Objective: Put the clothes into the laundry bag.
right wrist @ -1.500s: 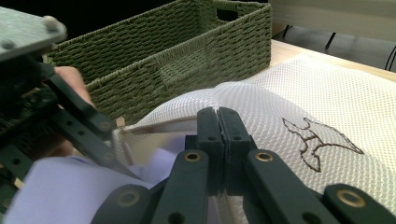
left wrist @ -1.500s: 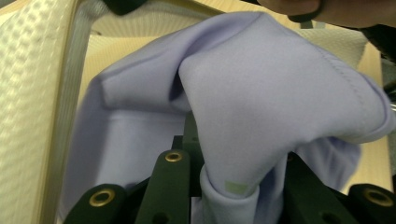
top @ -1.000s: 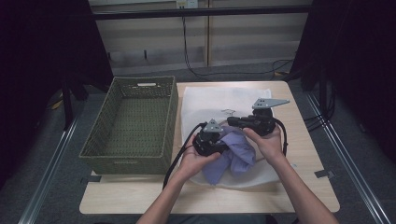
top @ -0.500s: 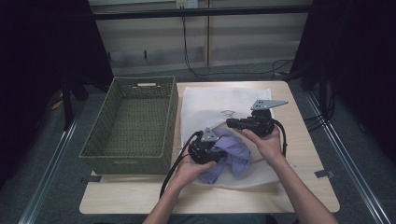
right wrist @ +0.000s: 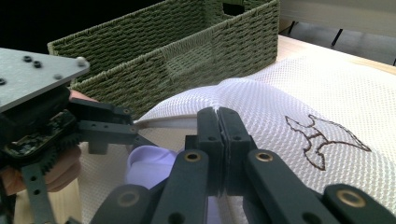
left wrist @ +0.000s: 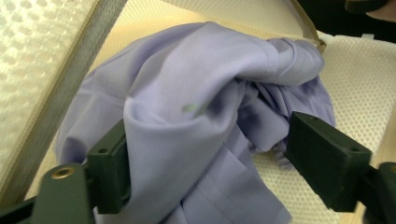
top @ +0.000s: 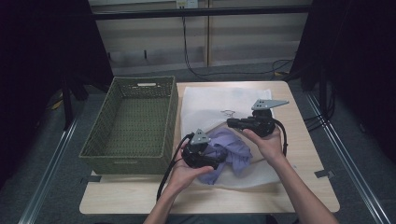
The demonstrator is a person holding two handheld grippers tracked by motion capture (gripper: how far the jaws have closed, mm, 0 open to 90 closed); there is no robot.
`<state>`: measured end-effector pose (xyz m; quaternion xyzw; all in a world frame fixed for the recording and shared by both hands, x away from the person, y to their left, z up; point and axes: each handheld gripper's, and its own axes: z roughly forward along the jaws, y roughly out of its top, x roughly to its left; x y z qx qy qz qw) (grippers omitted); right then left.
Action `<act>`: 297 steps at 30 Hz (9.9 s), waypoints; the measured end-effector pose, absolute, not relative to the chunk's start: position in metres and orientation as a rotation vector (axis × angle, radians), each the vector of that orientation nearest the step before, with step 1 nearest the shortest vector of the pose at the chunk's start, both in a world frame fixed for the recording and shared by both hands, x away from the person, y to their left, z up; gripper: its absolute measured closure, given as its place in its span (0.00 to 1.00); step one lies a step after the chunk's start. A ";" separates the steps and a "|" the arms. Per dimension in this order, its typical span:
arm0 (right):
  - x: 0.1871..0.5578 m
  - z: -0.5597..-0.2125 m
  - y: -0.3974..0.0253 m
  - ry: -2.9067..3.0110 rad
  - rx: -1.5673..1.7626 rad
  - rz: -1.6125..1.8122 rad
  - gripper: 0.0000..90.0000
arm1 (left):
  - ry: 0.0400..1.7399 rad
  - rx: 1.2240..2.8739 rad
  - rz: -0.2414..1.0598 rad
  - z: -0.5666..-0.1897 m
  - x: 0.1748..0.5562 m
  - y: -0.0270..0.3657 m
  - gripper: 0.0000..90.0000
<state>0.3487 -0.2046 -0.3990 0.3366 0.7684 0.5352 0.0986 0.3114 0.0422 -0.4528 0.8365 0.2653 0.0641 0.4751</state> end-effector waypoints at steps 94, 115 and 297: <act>0.348 -0.398 -0.202 2.285 0.980 1.572 0.99 | 0.563 2.166 0.019 -0.489 0.301 0.029 0.98; 0.348 -0.398 -0.203 2.288 0.978 1.572 0.99 | 0.645 2.146 0.028 -0.487 0.310 0.027 0.99; 0.350 -0.406 -0.195 2.428 0.925 1.524 0.99 | 1.134 1.860 0.434 -0.505 0.369 -0.002 0.99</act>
